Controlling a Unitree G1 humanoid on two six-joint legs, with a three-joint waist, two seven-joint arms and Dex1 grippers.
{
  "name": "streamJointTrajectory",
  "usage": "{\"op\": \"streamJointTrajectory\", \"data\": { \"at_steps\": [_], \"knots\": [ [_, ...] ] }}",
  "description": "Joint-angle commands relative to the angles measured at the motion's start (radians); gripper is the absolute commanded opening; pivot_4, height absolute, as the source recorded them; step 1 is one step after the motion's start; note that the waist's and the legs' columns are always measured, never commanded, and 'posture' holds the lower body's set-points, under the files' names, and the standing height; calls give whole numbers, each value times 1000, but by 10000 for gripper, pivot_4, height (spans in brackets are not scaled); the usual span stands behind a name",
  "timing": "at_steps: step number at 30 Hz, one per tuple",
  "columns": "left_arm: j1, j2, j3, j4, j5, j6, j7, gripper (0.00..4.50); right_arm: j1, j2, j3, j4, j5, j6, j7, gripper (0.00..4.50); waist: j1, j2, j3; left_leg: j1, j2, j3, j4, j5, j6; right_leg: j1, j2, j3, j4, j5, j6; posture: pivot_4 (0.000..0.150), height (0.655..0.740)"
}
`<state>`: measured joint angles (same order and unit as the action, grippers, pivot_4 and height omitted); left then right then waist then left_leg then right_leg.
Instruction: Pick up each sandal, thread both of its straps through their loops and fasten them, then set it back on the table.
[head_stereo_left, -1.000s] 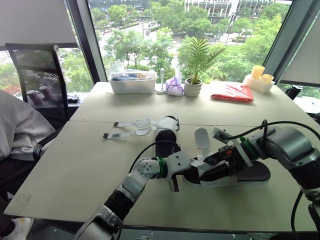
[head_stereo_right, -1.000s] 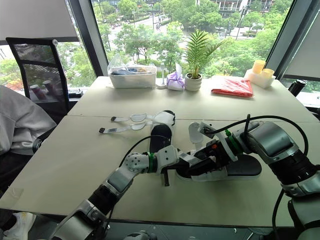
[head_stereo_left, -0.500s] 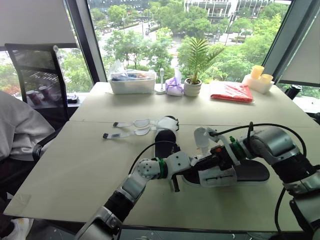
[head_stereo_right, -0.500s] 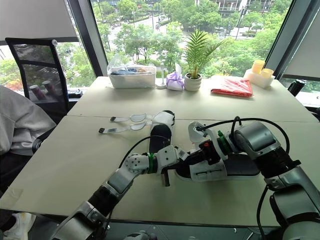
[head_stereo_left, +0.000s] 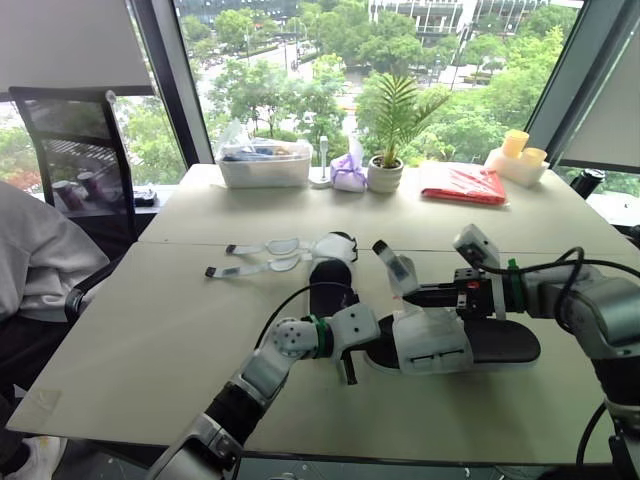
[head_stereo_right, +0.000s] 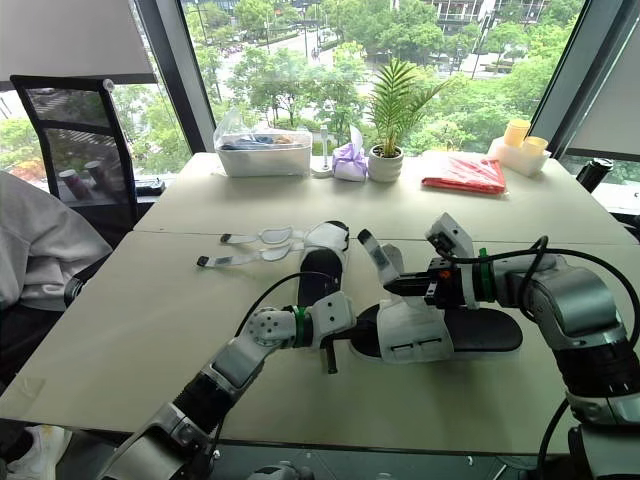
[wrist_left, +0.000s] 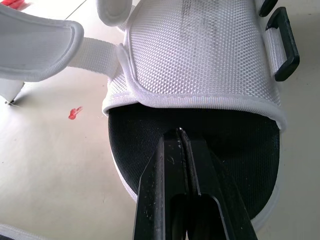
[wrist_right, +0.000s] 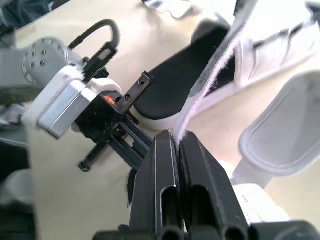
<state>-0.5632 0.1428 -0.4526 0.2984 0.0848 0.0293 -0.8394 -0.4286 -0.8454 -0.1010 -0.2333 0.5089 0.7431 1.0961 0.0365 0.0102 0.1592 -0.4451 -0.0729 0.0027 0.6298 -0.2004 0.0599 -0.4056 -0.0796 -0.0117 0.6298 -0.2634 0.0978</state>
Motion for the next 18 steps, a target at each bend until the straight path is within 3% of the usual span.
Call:
{"op": "streamJointTrajectory", "data": {
  "at_steps": [1, 2, 5, 9, 12, 18],
  "knots": [
    [15, 25, -12, 21, 7, 13, -30, 0, 132, 44, -103, -102, -94, -405, 5, 98, -1, 0, 0, 0, 0, 0, 0, 0, 0, 0, 0, 0, 0, 0, 0, 1500, 7388],
    [14, 26, -13, 19, 6, 13, -35, 0, 170, 54, -112, -99, -129, -517, 10, 98, -1, 0, 0, 1, 0, 0, 0, 0, 0, 1, 0, 0, 0, 0, 1, 1500, 7388],
    [12, 27, -17, 20, 6, 12, -43, 0, 308, 75, -138, 4, -279, -1136, 79, 98, 1, 0, 0, 3, 0, 0, 1, 0, 0, 2, 1, 0, 1, 0, 1, 1500, 7388],
    [4, 27, -22, 20, 11, 11, -52, 0, 427, 73, -108, 120, -274, -1664, 155, 98, 1, 0, 0, 4, 0, 0, 1, 0, 0, 4, 1, 0, 0, 0, 1, 1500, 7388],
    [-11, 24, -22, 39, 17, -3, -51, 0, 471, 22, -50, 243, -310, -1873, 156, 9146, -1, -1, 0, 7, 0, 0, 1, 0, 0, 7, 1, 0, 1, 0, 1, 1500, 7388],
    [-34, 4, -5, 75, 6, -17, -40, 0, 346, -42, -69, 526, -467, -1965, 32, 39371, -8, -2, 0, 19, 0, 1, 1, 0, 0, 18, 1, 0, 0, -2, -4, 1500, 7388]
  ]
}}
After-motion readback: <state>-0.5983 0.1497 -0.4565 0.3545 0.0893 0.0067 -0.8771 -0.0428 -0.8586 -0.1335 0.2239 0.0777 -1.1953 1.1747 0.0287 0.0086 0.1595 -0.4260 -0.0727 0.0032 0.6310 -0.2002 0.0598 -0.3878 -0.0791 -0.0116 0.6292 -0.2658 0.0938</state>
